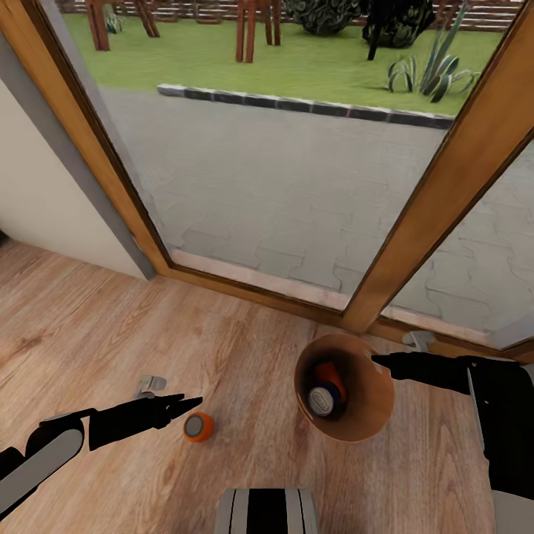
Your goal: Put the three can of soda from the living room inside the tash can in the kitchen.
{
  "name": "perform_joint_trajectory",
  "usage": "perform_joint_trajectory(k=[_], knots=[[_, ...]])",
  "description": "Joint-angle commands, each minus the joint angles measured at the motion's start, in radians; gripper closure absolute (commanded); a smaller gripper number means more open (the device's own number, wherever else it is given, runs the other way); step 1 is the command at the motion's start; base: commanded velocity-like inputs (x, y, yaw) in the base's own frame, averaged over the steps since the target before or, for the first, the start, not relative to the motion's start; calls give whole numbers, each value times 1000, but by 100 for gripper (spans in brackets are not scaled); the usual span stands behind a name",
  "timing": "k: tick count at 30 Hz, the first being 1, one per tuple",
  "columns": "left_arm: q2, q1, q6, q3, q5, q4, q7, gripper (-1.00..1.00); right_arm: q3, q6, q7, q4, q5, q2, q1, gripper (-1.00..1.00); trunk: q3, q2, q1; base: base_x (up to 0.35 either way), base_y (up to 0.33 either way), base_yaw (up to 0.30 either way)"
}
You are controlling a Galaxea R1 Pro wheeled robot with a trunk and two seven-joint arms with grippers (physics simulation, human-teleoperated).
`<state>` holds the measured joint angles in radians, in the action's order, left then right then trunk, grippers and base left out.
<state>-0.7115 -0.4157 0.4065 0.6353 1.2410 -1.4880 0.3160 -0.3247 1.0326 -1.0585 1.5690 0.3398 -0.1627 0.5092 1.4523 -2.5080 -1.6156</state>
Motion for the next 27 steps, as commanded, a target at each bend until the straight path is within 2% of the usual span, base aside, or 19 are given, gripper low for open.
perform_joint_trajectory(k=[1,14,27], knots=[[0,0,0,0,0,0,0,-100,1,15,-2,0,-21,0,0,100,0,0,0,1,0,76],[1,0,0,1,0,0,0,-100,1,15,-2,0,-21,0,0,100,0,0,0,0,0,219],[1,0,0,1,-1,0,0,-100,0,15,-3,0,-20,1,0,100,10,0,0,0,0,18]])
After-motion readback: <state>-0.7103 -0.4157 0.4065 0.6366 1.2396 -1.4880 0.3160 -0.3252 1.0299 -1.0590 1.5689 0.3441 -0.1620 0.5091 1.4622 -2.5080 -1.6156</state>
